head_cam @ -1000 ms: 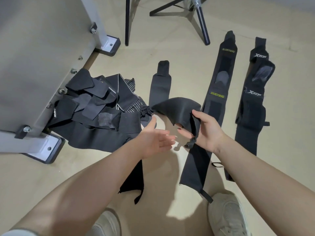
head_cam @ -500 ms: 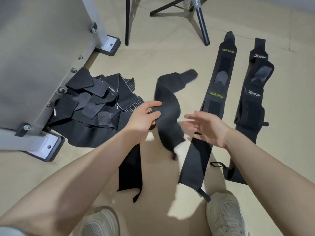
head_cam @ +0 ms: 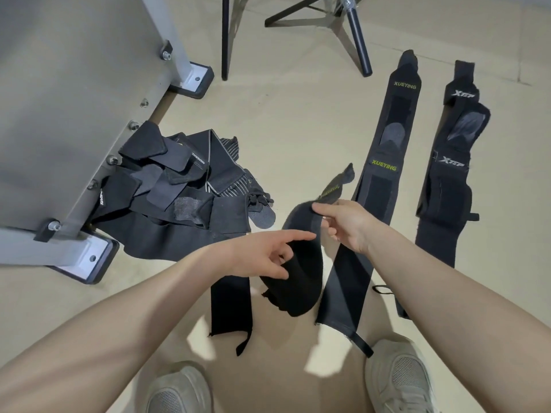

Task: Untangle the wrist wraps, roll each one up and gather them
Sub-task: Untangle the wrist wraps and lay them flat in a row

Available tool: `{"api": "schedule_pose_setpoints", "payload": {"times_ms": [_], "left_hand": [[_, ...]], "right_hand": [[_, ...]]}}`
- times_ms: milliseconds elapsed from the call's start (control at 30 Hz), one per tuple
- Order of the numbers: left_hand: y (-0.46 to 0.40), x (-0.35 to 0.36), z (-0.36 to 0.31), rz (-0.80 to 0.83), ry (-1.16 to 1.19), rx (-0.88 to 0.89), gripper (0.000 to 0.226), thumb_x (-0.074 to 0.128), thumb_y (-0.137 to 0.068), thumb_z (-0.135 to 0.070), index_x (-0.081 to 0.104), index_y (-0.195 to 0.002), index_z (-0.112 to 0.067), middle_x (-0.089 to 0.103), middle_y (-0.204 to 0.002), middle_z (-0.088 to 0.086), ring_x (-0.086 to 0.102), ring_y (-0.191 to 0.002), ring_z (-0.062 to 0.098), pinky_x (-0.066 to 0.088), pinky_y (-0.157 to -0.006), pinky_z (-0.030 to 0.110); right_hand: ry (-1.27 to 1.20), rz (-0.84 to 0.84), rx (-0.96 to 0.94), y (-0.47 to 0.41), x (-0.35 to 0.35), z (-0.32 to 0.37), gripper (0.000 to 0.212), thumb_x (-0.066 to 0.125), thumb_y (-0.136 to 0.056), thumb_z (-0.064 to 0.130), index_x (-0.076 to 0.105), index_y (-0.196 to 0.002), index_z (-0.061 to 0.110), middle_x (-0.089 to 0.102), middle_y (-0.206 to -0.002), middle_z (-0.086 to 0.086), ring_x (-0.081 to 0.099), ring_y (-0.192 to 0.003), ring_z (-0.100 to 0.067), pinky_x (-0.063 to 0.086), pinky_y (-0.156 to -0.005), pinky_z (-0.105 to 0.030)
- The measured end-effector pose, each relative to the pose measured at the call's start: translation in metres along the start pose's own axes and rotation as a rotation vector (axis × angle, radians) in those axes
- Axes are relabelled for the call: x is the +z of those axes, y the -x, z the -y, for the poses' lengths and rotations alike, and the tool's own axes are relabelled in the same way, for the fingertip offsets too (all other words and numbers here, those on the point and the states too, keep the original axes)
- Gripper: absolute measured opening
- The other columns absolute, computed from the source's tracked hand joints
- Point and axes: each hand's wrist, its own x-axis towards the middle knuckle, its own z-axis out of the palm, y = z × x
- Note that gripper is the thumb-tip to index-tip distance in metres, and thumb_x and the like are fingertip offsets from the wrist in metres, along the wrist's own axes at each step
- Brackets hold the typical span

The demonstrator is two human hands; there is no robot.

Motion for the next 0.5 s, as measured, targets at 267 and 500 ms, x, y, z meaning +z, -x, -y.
{"api": "schedule_pose_setpoints", "payload": {"times_ms": [267,500], "left_hand": [[-0.003,-0.003,-0.002,-0.354,0.07,-0.129,0.016,0.058,-0.09,-0.021,0.05,-0.101,-0.013,0.069,-0.074,0.002,0.062,-0.071,0.013,0.048,-0.073,0.023],[-0.035,-0.018,-0.01,-0.587,0.504,-0.164,0.036,0.044,-0.096,-0.045,0.06,-0.095,-0.013,0.062,-0.1,0.01,0.057,-0.097,0.027,0.044,-0.087,0.031]], "right_hand": [[-0.033,0.158,-0.306,0.003,-0.014,0.004,0.078,0.034,-0.082,-0.021,0.044,-0.138,0.034,0.064,-0.122,-0.001,0.06,-0.112,-0.021,0.047,-0.095,-0.033],[0.001,0.352,-0.166,0.006,-0.014,-0.015,0.072,0.043,-0.085,-0.019,0.038,-0.141,0.027,0.059,-0.127,-0.017,0.056,-0.118,-0.034,0.042,-0.104,-0.047]]}}
